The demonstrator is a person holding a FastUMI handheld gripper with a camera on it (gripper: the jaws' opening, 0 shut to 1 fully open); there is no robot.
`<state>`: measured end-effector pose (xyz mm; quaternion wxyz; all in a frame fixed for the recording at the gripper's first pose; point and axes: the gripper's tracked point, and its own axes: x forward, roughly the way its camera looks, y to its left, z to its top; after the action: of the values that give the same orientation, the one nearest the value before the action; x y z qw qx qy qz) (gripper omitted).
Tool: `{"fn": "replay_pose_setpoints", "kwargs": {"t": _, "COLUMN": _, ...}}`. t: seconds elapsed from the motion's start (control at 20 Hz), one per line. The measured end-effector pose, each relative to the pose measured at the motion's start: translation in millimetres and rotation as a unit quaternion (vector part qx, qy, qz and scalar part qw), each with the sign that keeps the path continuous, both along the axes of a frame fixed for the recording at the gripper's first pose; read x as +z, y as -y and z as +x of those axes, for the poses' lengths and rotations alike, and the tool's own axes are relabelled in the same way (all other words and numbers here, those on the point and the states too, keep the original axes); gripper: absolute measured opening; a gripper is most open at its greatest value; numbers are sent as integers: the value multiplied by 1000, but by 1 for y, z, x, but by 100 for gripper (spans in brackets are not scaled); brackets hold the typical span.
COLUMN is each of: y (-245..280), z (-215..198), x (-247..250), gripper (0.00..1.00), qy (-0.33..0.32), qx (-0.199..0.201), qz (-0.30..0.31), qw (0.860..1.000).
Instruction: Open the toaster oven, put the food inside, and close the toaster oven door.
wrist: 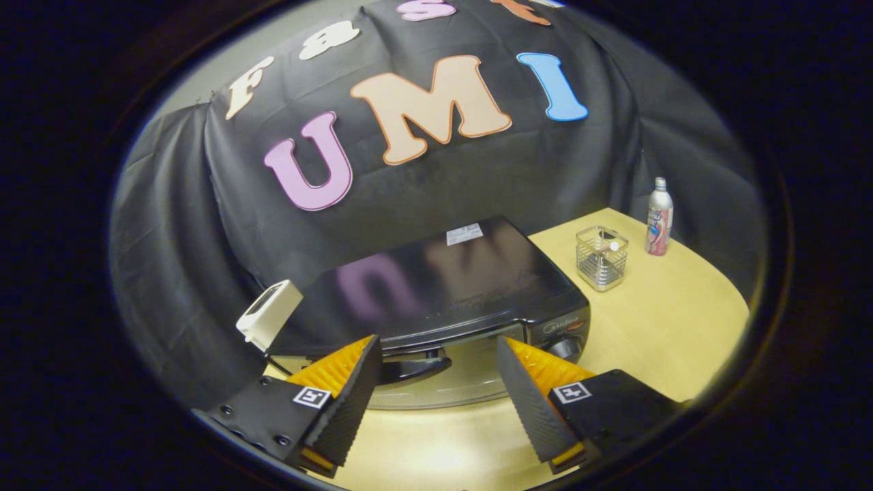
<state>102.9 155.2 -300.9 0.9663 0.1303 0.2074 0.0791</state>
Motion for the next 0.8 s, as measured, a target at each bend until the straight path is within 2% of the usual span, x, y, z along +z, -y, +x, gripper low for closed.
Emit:
{"fn": "replay_pose_setpoints", "kwargs": {"t": 0.15, "y": 5, "z": -11, "x": 16, "gripper": 100, "qy": 26, "qx": 12, "qz": -41, "qw": 999}}
{"fn": "replay_pose_setpoints", "kwargs": {"t": 0.6, "y": 3, "z": -49, "x": 149, "gripper": 97, "qy": 138, "qx": 16, "qz": -79, "qw": 987}}
{"fn": "replay_pose_setpoints", "kwargs": {"t": 0.8, "y": 4, "z": -63, "x": 181, "gripper": 96, "qy": 156, "qx": 9, "qz": -80, "qw": 984}}
